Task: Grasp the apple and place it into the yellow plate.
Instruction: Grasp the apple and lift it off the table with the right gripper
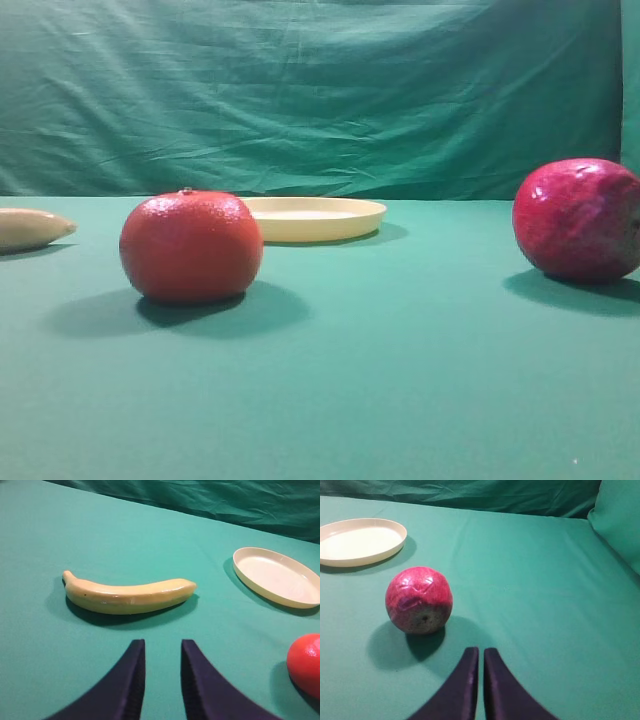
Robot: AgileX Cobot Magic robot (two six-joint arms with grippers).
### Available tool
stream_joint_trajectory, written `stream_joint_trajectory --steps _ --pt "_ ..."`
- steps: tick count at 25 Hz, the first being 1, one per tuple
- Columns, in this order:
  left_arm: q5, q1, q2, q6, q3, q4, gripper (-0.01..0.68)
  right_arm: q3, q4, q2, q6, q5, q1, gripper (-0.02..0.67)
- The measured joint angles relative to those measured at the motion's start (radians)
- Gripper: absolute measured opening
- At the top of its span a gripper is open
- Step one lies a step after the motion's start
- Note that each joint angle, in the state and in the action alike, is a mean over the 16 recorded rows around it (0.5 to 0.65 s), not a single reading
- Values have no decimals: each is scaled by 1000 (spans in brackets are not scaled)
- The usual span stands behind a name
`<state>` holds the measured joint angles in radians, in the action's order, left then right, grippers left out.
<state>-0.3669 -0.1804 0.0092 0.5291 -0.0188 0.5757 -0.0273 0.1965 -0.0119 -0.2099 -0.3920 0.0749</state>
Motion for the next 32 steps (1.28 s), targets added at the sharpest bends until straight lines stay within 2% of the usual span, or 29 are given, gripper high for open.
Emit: stream_joint_trajectory --steps 24,32 --pt "0 0 0 0 0 0 157 0 -8 0 0 4 0 0" --pt "0 0 0 0 0 0 157 -1 40 0 0 99 0 0"
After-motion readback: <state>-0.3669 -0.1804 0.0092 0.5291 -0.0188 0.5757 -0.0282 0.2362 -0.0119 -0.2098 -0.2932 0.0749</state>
